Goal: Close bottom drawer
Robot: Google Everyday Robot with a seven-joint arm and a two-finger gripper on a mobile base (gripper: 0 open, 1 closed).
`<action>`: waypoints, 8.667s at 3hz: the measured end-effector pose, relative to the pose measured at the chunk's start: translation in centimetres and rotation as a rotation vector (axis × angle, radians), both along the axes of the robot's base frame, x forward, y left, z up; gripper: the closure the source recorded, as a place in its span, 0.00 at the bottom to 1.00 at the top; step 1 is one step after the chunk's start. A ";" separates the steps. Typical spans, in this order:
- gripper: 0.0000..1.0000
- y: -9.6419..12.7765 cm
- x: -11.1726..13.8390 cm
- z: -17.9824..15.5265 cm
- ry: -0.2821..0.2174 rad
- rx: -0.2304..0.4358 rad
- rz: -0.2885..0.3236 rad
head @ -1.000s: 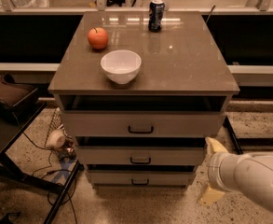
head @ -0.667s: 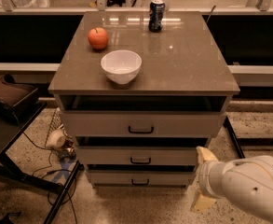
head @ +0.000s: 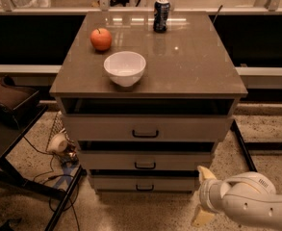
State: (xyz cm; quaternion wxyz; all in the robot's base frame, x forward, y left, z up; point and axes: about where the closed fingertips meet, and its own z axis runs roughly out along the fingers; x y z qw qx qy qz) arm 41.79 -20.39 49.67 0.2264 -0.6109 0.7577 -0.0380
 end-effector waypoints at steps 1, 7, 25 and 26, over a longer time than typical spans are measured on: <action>0.00 1.4 2.4 -4.5 0.009 0.085 -0.011; 0.00 2.0 0.7 -12.6 0.024 -0.059 0.109; 0.41 16.8 12.6 -43.4 -0.281 -0.257 0.265; 0.64 16.8 12.6 -43.4 -0.282 -0.256 0.264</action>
Offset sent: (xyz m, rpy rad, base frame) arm 0.0310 0.0902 -0.1312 0.2109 -0.0110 -0.0106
